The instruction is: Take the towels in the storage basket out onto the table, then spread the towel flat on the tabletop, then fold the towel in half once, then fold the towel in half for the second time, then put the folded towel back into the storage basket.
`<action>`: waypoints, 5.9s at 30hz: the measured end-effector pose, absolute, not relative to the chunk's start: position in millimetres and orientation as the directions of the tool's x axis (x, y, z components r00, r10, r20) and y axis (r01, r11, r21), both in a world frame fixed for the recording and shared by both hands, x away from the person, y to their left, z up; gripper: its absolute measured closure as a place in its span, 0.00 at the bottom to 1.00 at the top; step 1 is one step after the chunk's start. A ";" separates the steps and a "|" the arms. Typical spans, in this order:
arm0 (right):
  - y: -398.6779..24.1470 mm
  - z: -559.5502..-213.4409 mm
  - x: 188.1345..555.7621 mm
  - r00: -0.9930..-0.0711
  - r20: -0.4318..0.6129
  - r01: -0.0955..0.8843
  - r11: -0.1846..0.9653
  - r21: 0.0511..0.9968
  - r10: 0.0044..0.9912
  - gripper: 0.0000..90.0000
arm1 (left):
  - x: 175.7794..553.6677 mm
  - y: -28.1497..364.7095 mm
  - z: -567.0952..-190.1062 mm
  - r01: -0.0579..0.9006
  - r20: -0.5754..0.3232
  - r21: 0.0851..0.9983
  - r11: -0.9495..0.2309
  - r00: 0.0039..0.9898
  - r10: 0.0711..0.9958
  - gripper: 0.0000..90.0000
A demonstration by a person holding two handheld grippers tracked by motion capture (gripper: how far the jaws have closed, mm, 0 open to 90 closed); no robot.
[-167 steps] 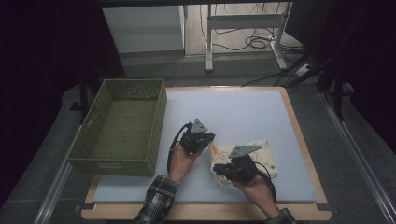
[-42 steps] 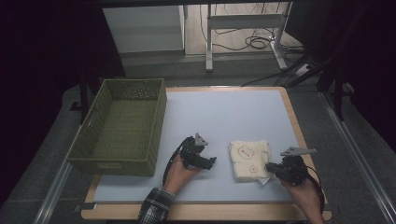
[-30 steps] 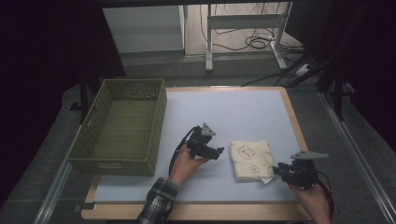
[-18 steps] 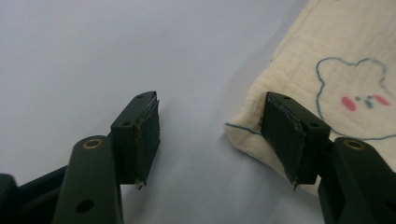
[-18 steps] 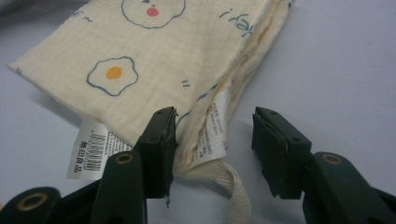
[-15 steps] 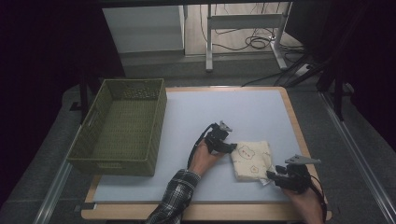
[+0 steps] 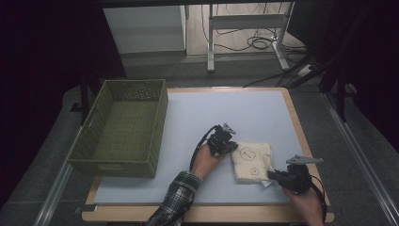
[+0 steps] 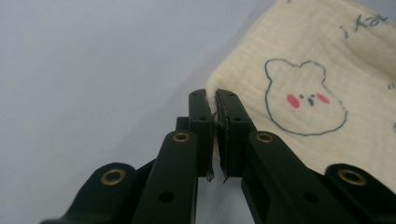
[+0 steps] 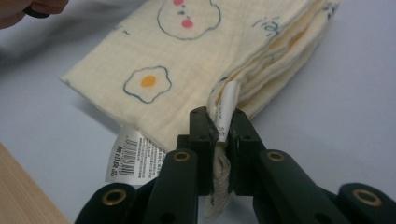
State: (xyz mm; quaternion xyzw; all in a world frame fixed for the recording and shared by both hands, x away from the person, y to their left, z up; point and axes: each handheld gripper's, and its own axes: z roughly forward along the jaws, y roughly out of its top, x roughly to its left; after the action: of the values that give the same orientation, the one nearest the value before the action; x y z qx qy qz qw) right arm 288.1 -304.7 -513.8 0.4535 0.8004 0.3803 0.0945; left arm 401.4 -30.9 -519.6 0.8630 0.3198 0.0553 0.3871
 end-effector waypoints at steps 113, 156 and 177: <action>-81.3 -407.3 364.5 -0.835 0.143 0.403 0.416 0.815 0.531 0.91 | 373.5 215.0 -373.1 0.461 0.113 0.792 -0.400 0.533 0.838 0.93; 89.4 -429.0 352.8 -0.889 0.164 0.370 0.459 0.808 0.429 0.90 | 342.4 352.2 -392.6 0.575 0.092 0.776 -0.260 0.305 0.948 0.93; 111.0 -448.8 330.0 -0.864 0.168 0.435 0.534 0.725 0.476 0.89 | 351.0 337.8 -429.4 0.629 0.089 0.707 -0.325 0.377 0.922 0.92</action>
State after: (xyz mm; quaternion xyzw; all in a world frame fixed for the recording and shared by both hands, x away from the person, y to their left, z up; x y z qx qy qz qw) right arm 330.0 111.0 -448.8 0.2601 0.8755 0.4064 0.0249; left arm 351.0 337.8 -429.4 0.7752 0.5002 0.2480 0.2957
